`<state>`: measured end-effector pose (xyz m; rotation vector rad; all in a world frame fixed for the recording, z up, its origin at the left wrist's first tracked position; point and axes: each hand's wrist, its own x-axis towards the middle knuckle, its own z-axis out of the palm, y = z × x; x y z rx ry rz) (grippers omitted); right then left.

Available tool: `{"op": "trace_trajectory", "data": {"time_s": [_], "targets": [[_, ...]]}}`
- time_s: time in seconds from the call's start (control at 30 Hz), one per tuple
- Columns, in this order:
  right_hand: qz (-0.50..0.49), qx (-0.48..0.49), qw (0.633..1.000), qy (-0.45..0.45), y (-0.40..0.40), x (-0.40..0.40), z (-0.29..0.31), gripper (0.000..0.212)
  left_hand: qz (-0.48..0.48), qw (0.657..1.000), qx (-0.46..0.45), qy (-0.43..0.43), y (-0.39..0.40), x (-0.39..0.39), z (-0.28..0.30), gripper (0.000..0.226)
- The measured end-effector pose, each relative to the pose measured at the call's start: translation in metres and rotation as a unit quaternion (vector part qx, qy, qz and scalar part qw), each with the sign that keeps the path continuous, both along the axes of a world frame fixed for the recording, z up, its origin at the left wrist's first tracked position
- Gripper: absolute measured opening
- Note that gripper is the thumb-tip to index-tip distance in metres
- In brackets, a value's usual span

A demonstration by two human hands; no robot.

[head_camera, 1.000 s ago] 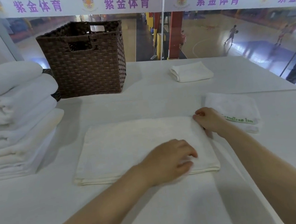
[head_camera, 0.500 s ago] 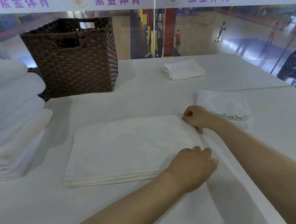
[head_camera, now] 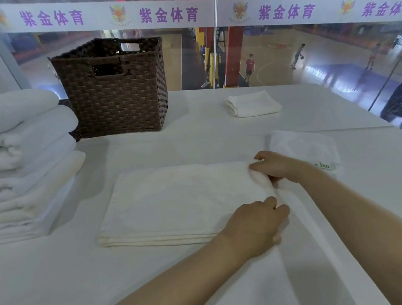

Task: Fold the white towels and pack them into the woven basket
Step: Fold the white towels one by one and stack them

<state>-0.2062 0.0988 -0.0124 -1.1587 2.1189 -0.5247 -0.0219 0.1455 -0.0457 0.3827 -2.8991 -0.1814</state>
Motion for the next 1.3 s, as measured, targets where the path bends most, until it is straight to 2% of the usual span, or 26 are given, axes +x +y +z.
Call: {"op": "trace_trajectory", "data": {"time_s": [0.07, 0.13, 0.23, 0.3, 0.4, 0.5, 0.6, 0.63, 0.73, 0.83, 0.9, 1.03, 1.17, 1.3], "targets": [[-0.006, 0.02, 0.998, -0.052, 0.003, 0.003, 0.008, 0.025, 0.014, 0.995, 0.073, 0.064, 0.0, 0.012, 0.003, 0.016], [-0.014, -0.001, 0.996, -0.088, 0.005, 0.006, 0.017, 0.019, 0.037, 0.982, 0.135, 0.124, 0.001, 0.026, 0.008, 0.011], [-0.02, -0.058, 0.992, -0.108, 0.0, 0.018, 0.041, 0.016, 0.077, 0.935, 0.274, 0.211, -0.003, 0.047, 0.018, 0.016], [-0.008, -0.071, 0.995, -0.076, -0.01, 0.032, 0.062, 0.015, 0.095, 0.882, 0.357, 0.293, -0.006, 0.061, 0.029, 0.025], [0.027, -0.065, 0.997, 0.027, -0.031, 0.061, 0.098, 0.018, 0.119, 0.813, 0.408, 0.398, -0.008, 0.081, 0.038, 0.033], [0.087, -0.055, 0.99, 0.099, -0.06, 0.097, 0.125, 0.028, 0.158, 0.745, 0.459, 0.458, -0.013, 0.104, 0.041, 0.026], [0.142, -0.028, 0.983, 0.116, -0.086, 0.138, 0.139, 0.015, 0.189, 0.709, 0.458, 0.502, -0.021, 0.132, 0.043, 0.017], [0.153, -0.022, 0.981, 0.121, -0.093, 0.15, 0.141, 0.014, 0.195, 0.704, 0.451, 0.513, -0.024, 0.142, 0.043, 0.015], [0.167, -0.019, 0.982, 0.091, -0.112, 0.183, 0.141, 0.028, 0.23, 0.705, 0.423, 0.521, -0.034, 0.173, 0.039, 0.008], [0.189, 0.023, 0.982, -0.014, -0.127, 0.204, 0.138, 0.039, 0.282, 0.733, 0.377, 0.491, -0.046, 0.205, 0.026, 0.005], [0.208, 0.051, 0.974, -0.068, -0.134, 0.214, 0.132, 0.038, 0.318, 0.756, 0.342, 0.459, -0.053, 0.223, 0.015, 0.004], [0.251, 0.036, 0.967, -0.015, -0.149, 0.236, 0.115, 0.017, 0.391, 0.785, 0.279, 0.392, -0.065, 0.252, -0.007, 0.016], [0.266, 0.029, 0.963, 0.029, -0.155, 0.261, 0.094, 0.017, 0.411, 0.806, 0.248, 0.346, -0.072, 0.264, -0.016, 0.019], [0.271, 0.0, 0.958, 0.099, -0.158, 0.276, 0.067, 0.019, 0.43, 0.813, 0.227, 0.319, -0.074, 0.27, -0.023, 0.02]]}}
